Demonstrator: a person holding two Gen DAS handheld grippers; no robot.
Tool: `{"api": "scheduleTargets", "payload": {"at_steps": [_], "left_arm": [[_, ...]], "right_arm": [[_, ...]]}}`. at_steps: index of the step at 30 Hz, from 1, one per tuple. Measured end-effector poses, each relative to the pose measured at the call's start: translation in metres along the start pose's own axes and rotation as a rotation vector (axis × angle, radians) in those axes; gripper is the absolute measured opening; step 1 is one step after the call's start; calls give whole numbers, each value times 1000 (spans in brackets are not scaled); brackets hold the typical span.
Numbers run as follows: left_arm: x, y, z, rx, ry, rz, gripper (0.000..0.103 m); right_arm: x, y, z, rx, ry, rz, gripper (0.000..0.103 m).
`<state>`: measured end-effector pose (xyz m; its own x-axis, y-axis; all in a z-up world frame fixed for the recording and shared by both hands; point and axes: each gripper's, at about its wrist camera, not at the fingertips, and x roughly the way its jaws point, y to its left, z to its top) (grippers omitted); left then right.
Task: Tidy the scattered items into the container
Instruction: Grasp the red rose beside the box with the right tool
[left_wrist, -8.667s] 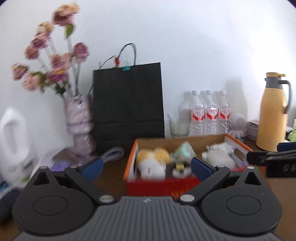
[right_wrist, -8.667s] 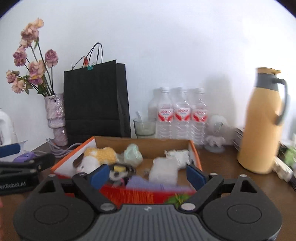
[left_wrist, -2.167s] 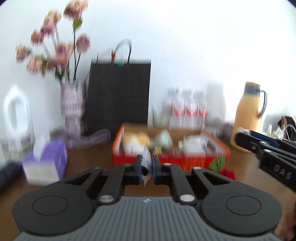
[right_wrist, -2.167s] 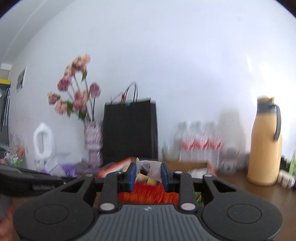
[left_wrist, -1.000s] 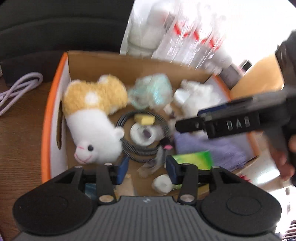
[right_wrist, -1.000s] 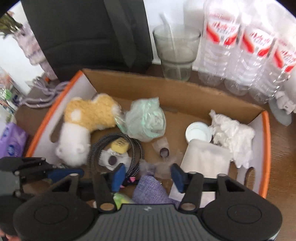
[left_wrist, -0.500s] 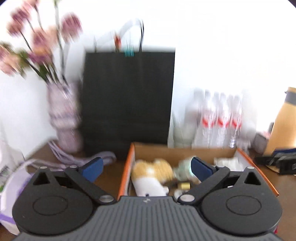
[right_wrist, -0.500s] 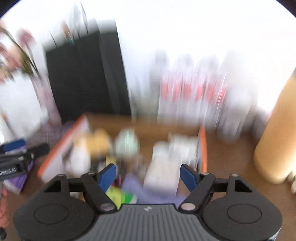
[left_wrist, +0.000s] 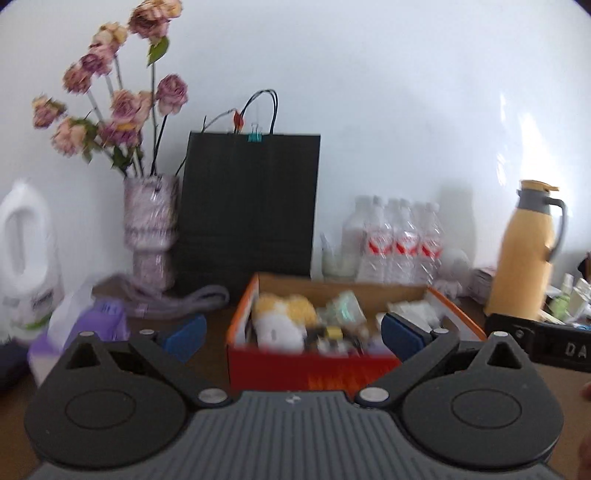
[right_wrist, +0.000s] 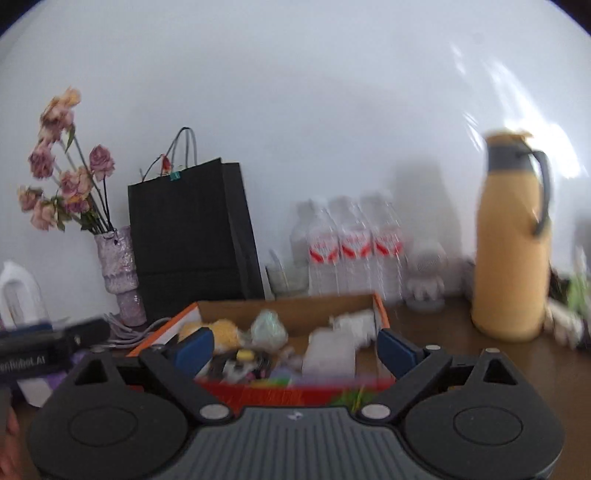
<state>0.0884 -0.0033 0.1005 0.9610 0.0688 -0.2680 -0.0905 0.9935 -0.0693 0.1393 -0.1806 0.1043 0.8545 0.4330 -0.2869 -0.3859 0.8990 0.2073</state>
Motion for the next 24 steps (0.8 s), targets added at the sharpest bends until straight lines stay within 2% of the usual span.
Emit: {"api": "scheduleTargets", "payload": {"at_steps": [3, 4, 6, 8, 11, 14, 15, 17, 18, 20, 22, 23, 24], "left_arm": [[-52, -2, -41, -38, 36, -50, 103], [-62, -2, -53, -28, 71, -74, 103], [-68, -6, -69, 23, 140, -106, 103], [-60, -12, -72, 70, 168, -109, 103], [-34, -17, -61, 87, 176, -138, 103], [5, -20, -48, 47, 235, -140, 98], [17, -19, -45, 18, 251, -145, 97], [39, -21, -41, -24, 288, -170, 94], [50, -23, -40, -24, 302, -183, 92], [69, -33, -40, 12, 323, -205, 88], [88, -48, -42, 73, 345, -216, 81], [95, -55, -41, 100, 351, -231, 78], [102, -62, -41, 126, 349, -255, 78]], "right_arm": [[-55, 0, -42, 97, 10, 6, 95], [-70, 0, -57, 110, 24, -3, 95], [-88, -2, -78, 98, 97, -26, 95], [-86, -5, -86, 78, 176, -63, 95], [-58, -14, -78, 55, 209, -102, 95], [-9, -26, -61, 8, 271, -155, 92], [7, -31, -56, 20, 295, -161, 87], [36, -37, -50, 37, 331, -158, 84], [49, -39, -48, 31, 350, -172, 78], [68, -40, -47, 11, 364, -208, 74], [83, -44, -48, 5, 374, -202, 69], [85, -46, -49, -5, 369, -192, 64], [85, -48, -49, -12, 359, -184, 53]]}}
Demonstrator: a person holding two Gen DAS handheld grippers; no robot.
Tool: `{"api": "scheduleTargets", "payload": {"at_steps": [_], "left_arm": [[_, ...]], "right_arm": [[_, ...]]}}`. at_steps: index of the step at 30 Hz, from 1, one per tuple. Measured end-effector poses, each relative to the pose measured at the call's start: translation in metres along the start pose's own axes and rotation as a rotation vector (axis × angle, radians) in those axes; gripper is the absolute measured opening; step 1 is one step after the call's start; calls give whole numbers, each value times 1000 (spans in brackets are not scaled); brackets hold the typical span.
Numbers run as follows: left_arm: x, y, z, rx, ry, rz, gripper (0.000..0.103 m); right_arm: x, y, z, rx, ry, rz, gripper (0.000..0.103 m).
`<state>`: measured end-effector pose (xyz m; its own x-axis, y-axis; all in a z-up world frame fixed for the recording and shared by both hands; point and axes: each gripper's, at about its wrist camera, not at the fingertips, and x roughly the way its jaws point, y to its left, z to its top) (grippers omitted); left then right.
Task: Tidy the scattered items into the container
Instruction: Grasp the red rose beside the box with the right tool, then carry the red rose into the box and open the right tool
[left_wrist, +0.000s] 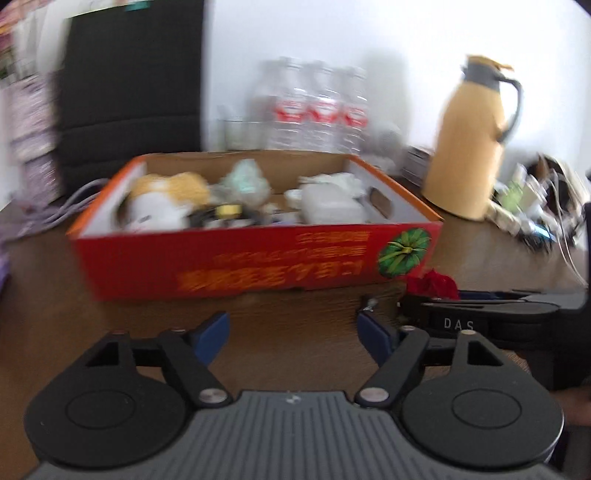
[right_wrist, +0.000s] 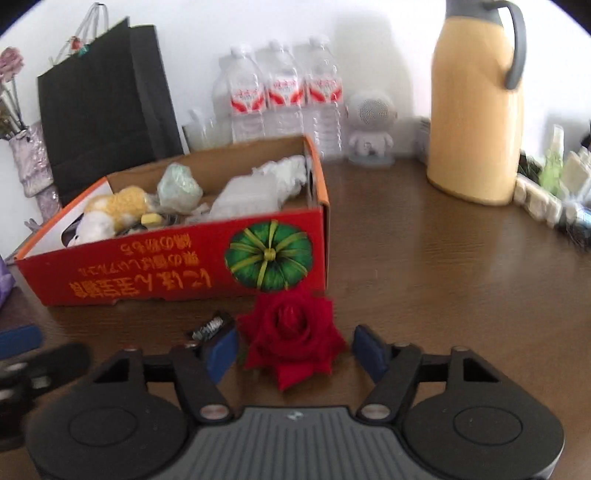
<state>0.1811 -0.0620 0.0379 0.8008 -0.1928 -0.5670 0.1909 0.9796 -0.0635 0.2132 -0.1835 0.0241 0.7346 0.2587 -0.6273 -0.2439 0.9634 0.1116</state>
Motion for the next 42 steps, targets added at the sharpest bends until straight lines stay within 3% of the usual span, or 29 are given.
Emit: {"api": "scheduleTargets", "payload": {"at_steps": [2, 4, 6, 9, 14, 20, 25, 30, 34, 37, 42], "left_arm": [[15, -13, 6, 53, 9, -55, 76], [30, -24, 8, 104, 26, -94, 68], [46, -33, 10, 129, 50, -90, 50], [60, -35, 12, 90, 60, -92, 33], [62, -46, 10, 121, 66, -110, 13], [30, -43, -1, 84, -14, -34, 9], [-38, -16, -11, -8, -175, 65, 9], [-92, 11, -30, -94, -252, 109, 9], [-134, 16, -55, -123, -349, 151, 9], [-164, 11, -77, -169, -472, 125, 9], [-192, 5, -87, -190, -586, 98, 9]], "right_arm": [[-5, -9, -2, 39, -22, 21, 52], [-13, -20, -5, 80, -69, 8, 49], [-21, -30, -6, 108, -117, -5, 48], [-26, -44, -5, 180, -160, 7, 48], [-25, -41, -5, 182, -159, 44, 49], [-34, -33, -6, 140, -189, 66, 48], [-41, -25, -7, 96, -226, 111, 48], [-55, 4, -16, -21, -288, 156, 48], [-90, 24, -34, -45, -345, 215, 48], [-128, 35, -63, -53, -444, 280, 48], [-170, 49, -91, -133, -557, 262, 48]]}}
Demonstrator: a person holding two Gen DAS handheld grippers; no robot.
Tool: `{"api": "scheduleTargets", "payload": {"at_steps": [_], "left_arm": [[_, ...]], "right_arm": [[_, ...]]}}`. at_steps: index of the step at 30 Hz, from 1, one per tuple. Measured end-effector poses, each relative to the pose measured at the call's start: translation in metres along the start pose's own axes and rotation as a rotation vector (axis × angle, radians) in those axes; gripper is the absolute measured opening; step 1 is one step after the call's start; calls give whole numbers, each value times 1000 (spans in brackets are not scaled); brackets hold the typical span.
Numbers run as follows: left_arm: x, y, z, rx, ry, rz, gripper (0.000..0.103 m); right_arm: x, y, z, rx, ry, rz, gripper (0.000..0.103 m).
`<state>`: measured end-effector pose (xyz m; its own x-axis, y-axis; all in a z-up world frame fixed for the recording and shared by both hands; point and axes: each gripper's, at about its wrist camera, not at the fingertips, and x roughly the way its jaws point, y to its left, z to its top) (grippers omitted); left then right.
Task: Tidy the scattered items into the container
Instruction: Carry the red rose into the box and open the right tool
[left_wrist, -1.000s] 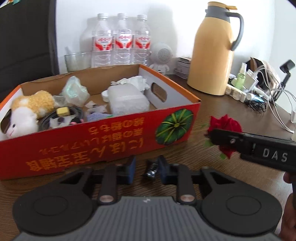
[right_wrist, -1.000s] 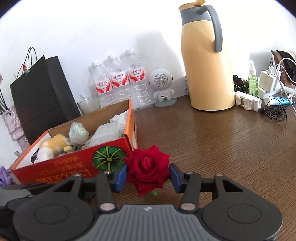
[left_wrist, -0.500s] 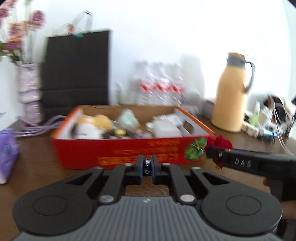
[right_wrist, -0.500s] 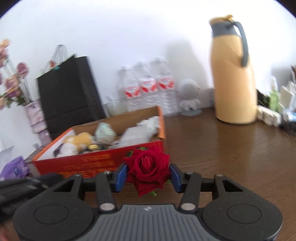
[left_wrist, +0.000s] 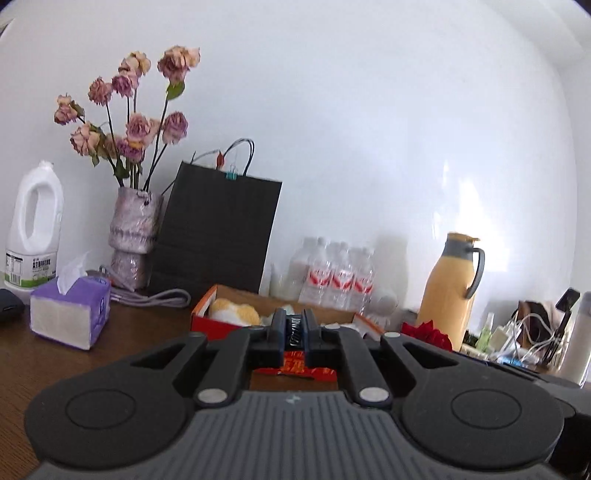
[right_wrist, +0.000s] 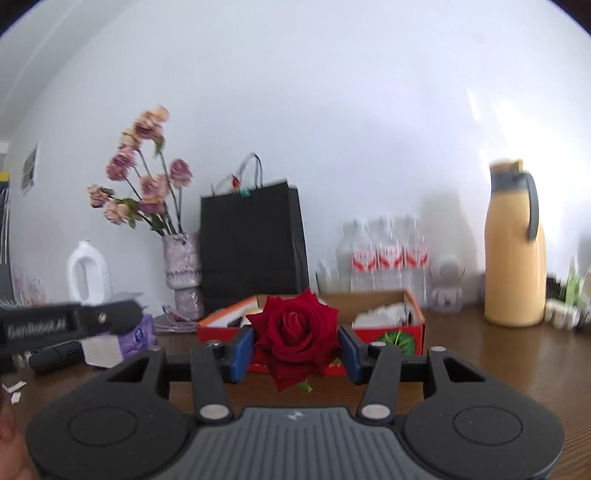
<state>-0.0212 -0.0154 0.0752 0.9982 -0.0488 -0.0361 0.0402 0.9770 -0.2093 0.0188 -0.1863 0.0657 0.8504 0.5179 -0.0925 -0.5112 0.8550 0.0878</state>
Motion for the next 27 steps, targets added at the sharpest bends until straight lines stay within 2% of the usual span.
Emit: {"api": "scheduleTargets", "payload": {"at_steps": [5, 9, 11, 13, 15, 17, 18, 19, 21, 24, 27], "left_arm": [[14, 8, 29, 12, -77, -1, 9], [55, 19, 81, 56, -158, -24, 9], [88, 25, 107, 51, -133, -34, 10], [132, 31, 124, 45, -15, -65, 10], [178, 42, 129, 33, 130, -68, 10], [221, 55, 120, 18, 286, -60, 10], [243, 60, 112, 18, 375, -61, 10], [262, 63, 102, 25, 453, -47, 10], [293, 64, 81, 70, 579, -39, 10], [321, 65, 55, 109, 686, -64, 10], [337, 67, 41, 128, 740, -79, 10]], "right_arm": [[-3, -14, 30, 29, -56, -51, 48], [20, -40, 87, 16, -112, -87, 49], [49, -51, 120, -26, -54, -88, 50], [91, -63, 148, -66, 85, -47, 51], [141, -78, 163, -78, 274, 3, 51], [192, -96, 160, -58, 468, 48, 47], [216, -106, 155, -34, 559, 61, 42], [240, -113, 147, -13, 645, 63, 37], [279, -120, 126, -6, 787, 76, 34], [316, -118, 94, -52, 940, 82, 34], [333, -106, 67, -130, 1034, 92, 34]]}}
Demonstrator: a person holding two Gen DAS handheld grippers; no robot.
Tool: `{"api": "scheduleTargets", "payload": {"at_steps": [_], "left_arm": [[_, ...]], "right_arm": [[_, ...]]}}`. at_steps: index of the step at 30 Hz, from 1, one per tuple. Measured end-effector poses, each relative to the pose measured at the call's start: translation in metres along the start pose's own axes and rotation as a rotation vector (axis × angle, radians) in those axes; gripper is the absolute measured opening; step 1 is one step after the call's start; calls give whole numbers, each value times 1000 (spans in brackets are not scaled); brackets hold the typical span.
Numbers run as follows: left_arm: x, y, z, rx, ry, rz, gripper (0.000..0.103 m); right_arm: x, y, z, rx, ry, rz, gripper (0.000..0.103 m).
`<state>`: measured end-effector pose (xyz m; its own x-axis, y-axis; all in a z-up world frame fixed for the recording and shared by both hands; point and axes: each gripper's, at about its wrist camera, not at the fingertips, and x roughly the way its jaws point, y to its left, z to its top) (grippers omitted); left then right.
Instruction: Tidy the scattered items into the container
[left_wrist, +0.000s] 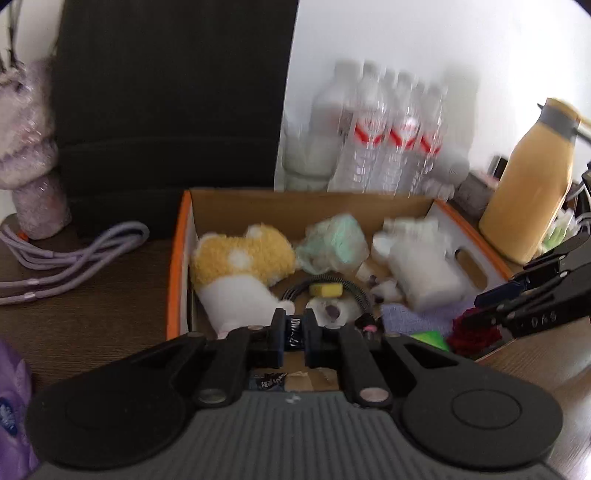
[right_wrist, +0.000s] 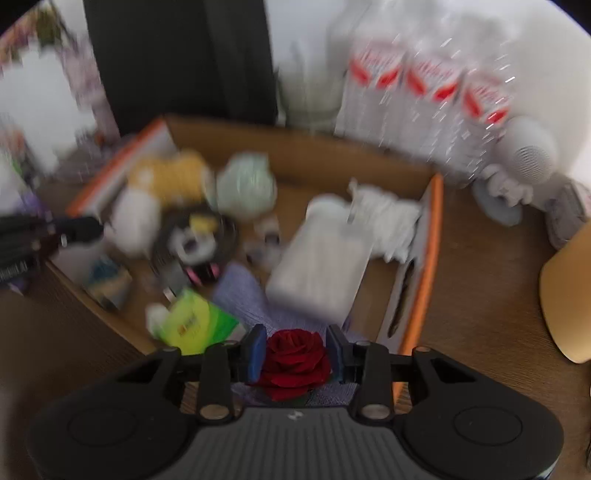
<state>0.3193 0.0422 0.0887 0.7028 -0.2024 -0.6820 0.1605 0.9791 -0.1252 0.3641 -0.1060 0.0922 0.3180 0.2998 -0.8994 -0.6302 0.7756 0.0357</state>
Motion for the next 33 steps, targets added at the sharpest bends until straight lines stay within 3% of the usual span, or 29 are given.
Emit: {"api": "scheduleTargets", "payload": {"at_steps": [2, 9, 11, 13, 15, 18, 20, 23, 27, 33], "left_arm": [[10, 2, 1, 3, 34, -6, 10], [28, 1, -8, 35, 105, -9, 5], [26, -1, -6, 39, 112, 0, 5], [23, 0, -2, 27, 112, -13, 9], [17, 2, 5, 9, 114, -25, 19], [11, 5, 15, -13, 103, -16, 26], [17, 6, 19, -48, 150, -1, 28], [25, 1, 16, -63, 211, 40, 33], [29, -9, -3, -23, 256, 41, 33], [21, -7, -10, -49, 242, 54, 34]], "right_arm": [[12, 8, -2, -47, 24, -33, 34], [20, 7, -3, -53, 36, -19, 33], [16, 5, 1, -50, 47, -11, 42], [9, 1, 7, -28, 34, 13, 64], [-2, -4, 13, 6, 11, 44, 75], [-17, -11, 24, 65, -3, 88, 78], [-24, -20, 31, 134, 2, 145, 84], [-22, -30, 32, 254, 37, 218, 85], [-16, -17, 16, 263, 79, 168, 85], [-12, -13, -4, 252, 131, 135, 85]]}}
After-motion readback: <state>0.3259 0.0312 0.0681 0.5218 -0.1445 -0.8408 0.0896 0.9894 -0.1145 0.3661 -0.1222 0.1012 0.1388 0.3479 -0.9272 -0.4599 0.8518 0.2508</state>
